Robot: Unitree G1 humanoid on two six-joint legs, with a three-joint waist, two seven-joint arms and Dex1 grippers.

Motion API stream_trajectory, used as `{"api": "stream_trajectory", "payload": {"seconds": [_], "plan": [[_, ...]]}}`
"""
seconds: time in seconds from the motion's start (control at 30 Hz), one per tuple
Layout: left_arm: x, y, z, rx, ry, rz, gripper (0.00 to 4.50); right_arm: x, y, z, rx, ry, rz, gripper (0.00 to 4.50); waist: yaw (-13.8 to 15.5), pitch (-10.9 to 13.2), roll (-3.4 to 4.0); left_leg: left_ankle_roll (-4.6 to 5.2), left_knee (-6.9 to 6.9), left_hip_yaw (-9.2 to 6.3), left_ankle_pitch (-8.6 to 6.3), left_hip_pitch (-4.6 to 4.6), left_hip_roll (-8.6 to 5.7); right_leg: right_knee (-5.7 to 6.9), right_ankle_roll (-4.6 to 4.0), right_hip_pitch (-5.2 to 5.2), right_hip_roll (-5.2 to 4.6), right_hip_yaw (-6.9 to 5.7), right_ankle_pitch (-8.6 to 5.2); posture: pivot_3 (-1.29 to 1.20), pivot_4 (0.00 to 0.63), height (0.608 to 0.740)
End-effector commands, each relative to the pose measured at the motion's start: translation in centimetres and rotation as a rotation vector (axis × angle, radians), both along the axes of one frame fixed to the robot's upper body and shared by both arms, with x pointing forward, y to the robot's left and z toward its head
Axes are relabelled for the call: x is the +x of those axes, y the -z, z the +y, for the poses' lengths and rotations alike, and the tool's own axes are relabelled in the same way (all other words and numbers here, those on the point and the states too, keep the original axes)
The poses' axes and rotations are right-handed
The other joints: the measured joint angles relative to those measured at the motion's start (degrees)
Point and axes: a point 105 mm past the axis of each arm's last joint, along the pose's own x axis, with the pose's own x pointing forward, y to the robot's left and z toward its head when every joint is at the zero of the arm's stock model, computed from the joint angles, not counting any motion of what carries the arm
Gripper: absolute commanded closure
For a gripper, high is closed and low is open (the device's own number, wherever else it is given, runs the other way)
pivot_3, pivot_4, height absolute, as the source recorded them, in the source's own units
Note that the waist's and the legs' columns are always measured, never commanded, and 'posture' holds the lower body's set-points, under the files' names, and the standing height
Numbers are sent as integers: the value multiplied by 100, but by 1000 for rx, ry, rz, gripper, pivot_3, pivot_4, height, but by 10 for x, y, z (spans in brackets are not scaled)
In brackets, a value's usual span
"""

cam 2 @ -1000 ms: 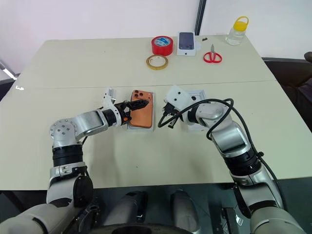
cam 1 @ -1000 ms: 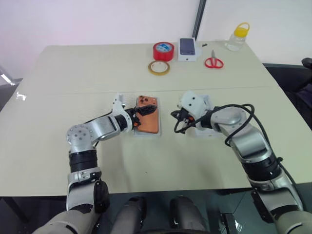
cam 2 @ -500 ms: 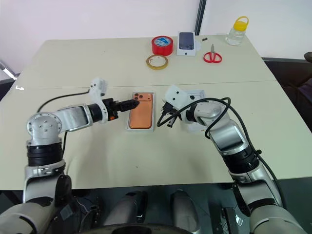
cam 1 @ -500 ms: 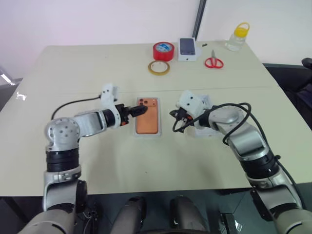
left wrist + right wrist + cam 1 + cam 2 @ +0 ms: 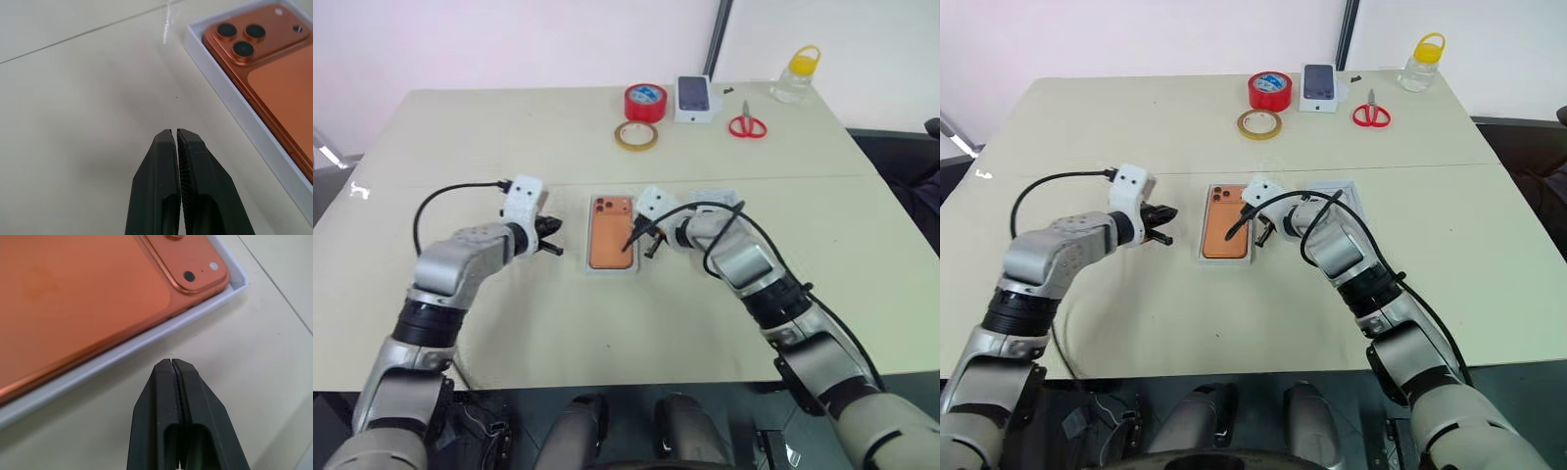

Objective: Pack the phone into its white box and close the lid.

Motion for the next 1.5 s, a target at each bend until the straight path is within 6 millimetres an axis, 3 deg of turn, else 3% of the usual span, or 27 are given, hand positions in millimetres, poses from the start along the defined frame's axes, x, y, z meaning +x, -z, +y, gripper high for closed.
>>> {"api": "stream_trajectory", "payload": {"seconds": [0.03, 0.2, 0.43, 0.93, 1.17, 1.5], "plan": [[8, -2, -12, 38, 55, -24, 4435, 5, -14, 14, 2, -41, -57, 4500, -22, 0, 0, 0, 0, 0, 0, 0, 0, 1, 0, -1, 1, 1, 0, 0, 150, 740], [7, 9, -35, 60, 167, 24, 4435, 4, -13, 22, -9, -74, -64, 4500, -35, -1, 1, -1, 2, -1, 1, 0, 2, 9, 0, -4, 3, 0, 0, 0, 150, 740], [-10, -4, -71, -41, 322, 32, 4435, -12, -16, 21, 12, -124, -51, 4500, 5, -1, 1, 0, 4, -2, 1, -2, 0, 7, 1, -3, 1, -1, 0, 0, 150, 740], [-71, 5, -166, -77, 662, 133, 4435, -75, -7, -50, -50, -51, 51, 4500, 46, -1, 0, 8, 10, -3, -4, -7, -3, 1, 3, 3, -3, -2, -1, 0, 150, 740], [-77, 6, -176, -96, 684, 150, 4435, -91, -4, -66, -73, -2, 87, 4500, 28, -2, 3, 9, 11, -2, -5, -4, 0, 1, 3, 5, -2, -2, -1, 0, 150, 740], [-78, 6, -171, -91, 675, 156, 4435, -85, 0, -78, -95, 38, 92, 4500, 39, -2, 2, 9, 12, -1, -5, -4, -1, 1, 3, 7, -3, -2, -1, 0, 150, 740]]}}
